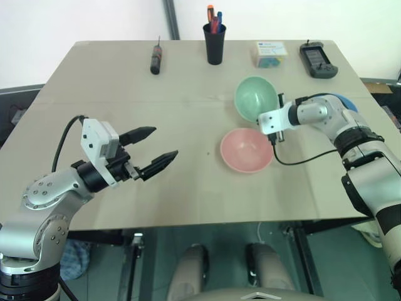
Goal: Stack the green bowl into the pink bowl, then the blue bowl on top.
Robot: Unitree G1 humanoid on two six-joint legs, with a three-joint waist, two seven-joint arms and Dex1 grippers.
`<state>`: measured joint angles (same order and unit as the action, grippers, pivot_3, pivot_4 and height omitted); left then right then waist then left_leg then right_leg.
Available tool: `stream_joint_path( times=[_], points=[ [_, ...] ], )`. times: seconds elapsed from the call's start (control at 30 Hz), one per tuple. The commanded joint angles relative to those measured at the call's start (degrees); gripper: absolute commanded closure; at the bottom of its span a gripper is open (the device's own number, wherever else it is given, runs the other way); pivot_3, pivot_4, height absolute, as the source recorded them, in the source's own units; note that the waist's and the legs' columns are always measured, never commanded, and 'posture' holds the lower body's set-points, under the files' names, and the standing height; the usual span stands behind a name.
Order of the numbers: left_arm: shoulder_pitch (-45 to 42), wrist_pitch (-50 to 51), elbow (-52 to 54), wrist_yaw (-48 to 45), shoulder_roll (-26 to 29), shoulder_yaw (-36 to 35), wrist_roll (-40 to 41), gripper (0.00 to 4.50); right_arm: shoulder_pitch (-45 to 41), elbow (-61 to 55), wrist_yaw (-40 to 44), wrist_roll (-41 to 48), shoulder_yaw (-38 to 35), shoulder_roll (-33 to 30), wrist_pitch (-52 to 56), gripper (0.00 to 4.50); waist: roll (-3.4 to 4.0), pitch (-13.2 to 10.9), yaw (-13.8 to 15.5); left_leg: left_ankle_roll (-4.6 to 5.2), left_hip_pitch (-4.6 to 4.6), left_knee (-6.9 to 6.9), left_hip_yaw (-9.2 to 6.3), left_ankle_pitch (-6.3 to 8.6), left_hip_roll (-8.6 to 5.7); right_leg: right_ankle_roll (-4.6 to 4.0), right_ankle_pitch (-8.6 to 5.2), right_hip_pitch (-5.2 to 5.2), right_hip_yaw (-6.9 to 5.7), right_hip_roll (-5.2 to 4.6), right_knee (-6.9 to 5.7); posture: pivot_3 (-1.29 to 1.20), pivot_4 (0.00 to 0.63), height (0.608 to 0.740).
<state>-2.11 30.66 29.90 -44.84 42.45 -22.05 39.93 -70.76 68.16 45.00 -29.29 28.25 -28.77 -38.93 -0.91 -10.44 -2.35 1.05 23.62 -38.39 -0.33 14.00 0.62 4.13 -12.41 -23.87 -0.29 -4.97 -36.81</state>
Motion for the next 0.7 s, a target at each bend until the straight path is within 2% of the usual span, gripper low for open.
stream_joint_path(
  times=[0.03,0.17,0.3,0.47,0.53,0.6,0.7],
  points=[
    [-1.6,-1.4,0.6,-0.4,0.8,0.5,-0.4,0.0,-1.6,-1.7,1.9,1.8,-1.8,-1.0,-1.4,4.45,0.0,0.0,0.0,0.0,0.0,0.0,0.01,0.0,0.0,0.0,0.0,0.0,0.0,0.0,0.0,0.0,0.15,0.74],
    [-2.8,-1.7,-0.2,-0.9,0.8,1.8,-1.0,0.0,-1.6,-6.5,9.5,6.9,-4.2,-2.6,-3.0,4.45,0.03,0.0,0.0,0.0,0.0,0.0,0.01,0.0,0.0,0.0,0.0,0.0,0.0,0.0,0.0,0.0,0.15,0.74],
    [-4.4,-2.4,-1.9,-2.1,1.2,3.6,-1.9,0.0,0.8,-18.8,21.6,15.5,-6.8,-5.3,-0.1,4.45,0.06,0.0,0.1,0.02,0.02,0.03,-0.04,0.01,0.01,0.0,0.0,-0.03,0.0,0.0,0.01,0.0,0.15,0.74],
    [-7.4,-3.6,-5.3,-5.6,2.5,5.8,-3.1,0.0,6.4,-41.3,32.7,24.8,-8.7,-10.3,12.5,4.45,0.06,0.0,0.4,0.21,0.02,0.03,-0.11,0.13,0.01,0.0,0.0,-0.02,-0.03,-0.01,0.01,0.0,0.15,0.74],
    [-10.1,-5.3,-8.2,-8.7,3.3,7.3,-4.0,0.0,10.5,-54.6,36.7,29.5,-9.1,-13.1,21.5,4.45,0.06,0.0,0.7,0.22,0.02,0.02,-0.11,0.13,0.01,0.0,0.0,-0.02,-0.03,-0.01,0.0,0.0,0.15,0.74],
    [-12.5,-6.7,-10.4,-11.2,3.6,9.1,-4.8,0.0,13.6,-63.0,38.5,32.0,-9.3,-14.9,27.9,4.45,0.07,0.0,1.1,0.23,0.05,0.01,-0.09,0.14,0.01,0.0,0.0,-0.02,-0.1,-0.01,0.0,0.0,0.15,0.74],
    [-15.4,-7.9,-12.6,-14.4,3.5,11.5,-5.4,0.0,16.4,-69.5,38.8,32.6,-9.5,-16.7,33.1,4.45,0.07,0.0,1.4,0.24,0.04,0.0,-0.04,0.14,0.02,0.01,0.0,-0.02,-0.1,0.01,0.0,0.0,0.15,0.74]
  ],
)
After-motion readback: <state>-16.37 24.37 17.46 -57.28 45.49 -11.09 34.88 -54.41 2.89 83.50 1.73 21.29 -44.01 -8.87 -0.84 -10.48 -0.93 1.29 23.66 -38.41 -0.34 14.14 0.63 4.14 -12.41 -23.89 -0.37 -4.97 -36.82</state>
